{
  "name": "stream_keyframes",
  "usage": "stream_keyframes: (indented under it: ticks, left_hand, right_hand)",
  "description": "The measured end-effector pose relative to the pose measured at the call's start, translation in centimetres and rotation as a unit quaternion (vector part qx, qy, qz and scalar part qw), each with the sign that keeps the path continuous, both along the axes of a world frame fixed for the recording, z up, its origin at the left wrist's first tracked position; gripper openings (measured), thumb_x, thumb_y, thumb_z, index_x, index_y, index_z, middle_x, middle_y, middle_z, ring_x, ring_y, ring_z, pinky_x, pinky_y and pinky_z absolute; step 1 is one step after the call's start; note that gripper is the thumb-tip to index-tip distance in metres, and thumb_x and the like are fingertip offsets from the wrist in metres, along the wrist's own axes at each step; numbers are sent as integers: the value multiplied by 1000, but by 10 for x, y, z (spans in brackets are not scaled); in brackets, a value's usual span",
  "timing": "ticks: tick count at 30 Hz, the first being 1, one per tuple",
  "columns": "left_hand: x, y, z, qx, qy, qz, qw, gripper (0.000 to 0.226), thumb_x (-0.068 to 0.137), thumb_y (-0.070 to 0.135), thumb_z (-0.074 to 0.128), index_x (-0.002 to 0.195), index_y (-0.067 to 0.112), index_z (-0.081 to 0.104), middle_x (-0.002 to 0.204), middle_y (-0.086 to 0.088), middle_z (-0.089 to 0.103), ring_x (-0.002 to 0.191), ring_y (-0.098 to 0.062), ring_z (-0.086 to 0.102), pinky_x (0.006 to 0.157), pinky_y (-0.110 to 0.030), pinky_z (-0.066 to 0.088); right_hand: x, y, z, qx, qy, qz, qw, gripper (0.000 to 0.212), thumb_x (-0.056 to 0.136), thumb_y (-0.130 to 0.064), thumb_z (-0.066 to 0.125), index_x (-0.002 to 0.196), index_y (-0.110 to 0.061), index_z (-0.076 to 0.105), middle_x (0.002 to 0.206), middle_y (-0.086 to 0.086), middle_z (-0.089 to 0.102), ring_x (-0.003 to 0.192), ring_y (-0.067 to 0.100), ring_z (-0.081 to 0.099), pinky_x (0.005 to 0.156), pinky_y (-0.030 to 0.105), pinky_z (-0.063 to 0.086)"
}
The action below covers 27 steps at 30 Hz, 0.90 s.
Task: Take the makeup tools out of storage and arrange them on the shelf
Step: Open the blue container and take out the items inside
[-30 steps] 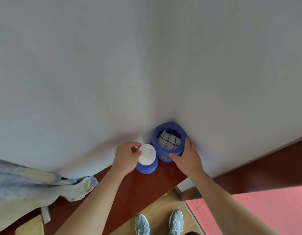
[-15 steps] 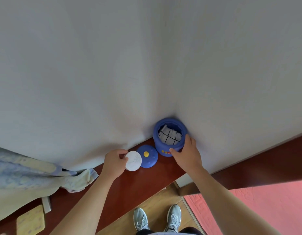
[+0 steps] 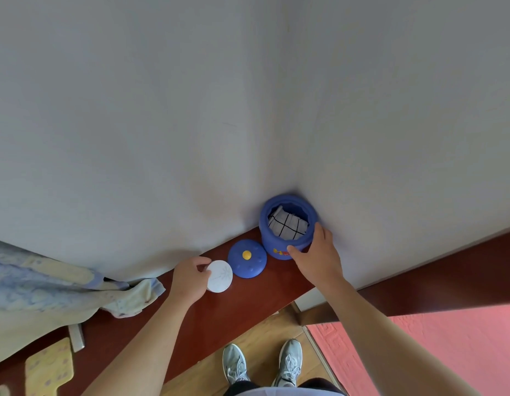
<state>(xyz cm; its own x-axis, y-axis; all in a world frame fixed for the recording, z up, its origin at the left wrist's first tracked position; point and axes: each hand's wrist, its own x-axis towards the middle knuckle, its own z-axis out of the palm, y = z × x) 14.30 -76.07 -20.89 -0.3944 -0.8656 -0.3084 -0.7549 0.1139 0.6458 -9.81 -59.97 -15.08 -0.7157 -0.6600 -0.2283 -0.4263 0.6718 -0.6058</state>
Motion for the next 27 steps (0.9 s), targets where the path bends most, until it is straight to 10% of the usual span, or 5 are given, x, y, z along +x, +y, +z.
stream_keyframes:
  ticks: [27]
  left_hand:
    - [17, -2, -48, 29, 8, 31, 999, 27, 86, 6, 63, 110, 11, 73, 100, 0, 73, 92, -14, 65, 83, -25, 46]
  right_hand:
    - [1, 0, -2, -11, -3, -7, 1000, 90, 85, -44, 69, 153, -14, 19, 149, 3, 30, 129, 21, 47, 95, 34, 46]
